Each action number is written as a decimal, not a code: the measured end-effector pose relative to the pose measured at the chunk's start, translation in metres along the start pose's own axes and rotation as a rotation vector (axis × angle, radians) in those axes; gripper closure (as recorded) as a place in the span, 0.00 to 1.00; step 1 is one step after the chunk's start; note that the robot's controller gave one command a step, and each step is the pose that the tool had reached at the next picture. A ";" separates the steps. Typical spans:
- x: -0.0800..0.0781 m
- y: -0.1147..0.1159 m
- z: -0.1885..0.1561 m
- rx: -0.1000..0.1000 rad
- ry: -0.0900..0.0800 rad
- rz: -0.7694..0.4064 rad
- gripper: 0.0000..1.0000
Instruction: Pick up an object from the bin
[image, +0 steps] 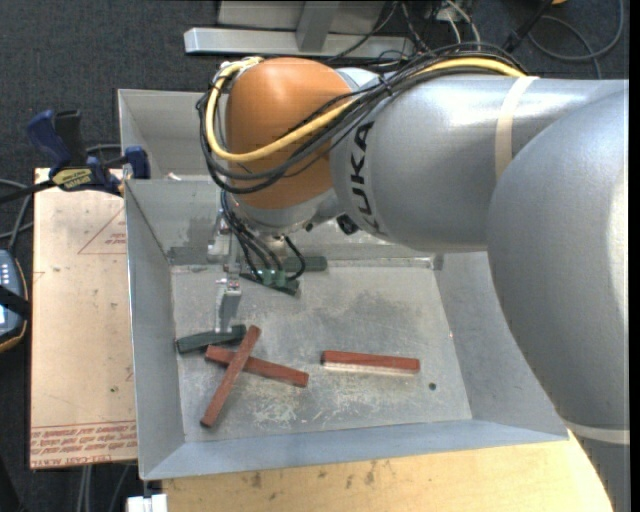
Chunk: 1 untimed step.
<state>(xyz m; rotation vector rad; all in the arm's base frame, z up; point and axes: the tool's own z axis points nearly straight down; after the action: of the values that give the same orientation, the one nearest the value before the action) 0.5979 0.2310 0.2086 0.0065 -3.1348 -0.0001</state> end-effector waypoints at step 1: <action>-0.002 -0.001 -0.005 -0.001 -0.008 0.003 0.00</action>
Offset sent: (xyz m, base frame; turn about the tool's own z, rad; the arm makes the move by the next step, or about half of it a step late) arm -0.0681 -0.0204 -0.1386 -0.2532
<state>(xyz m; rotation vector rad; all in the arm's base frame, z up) 0.5999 0.2298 0.2135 0.0011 -3.1425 -0.0023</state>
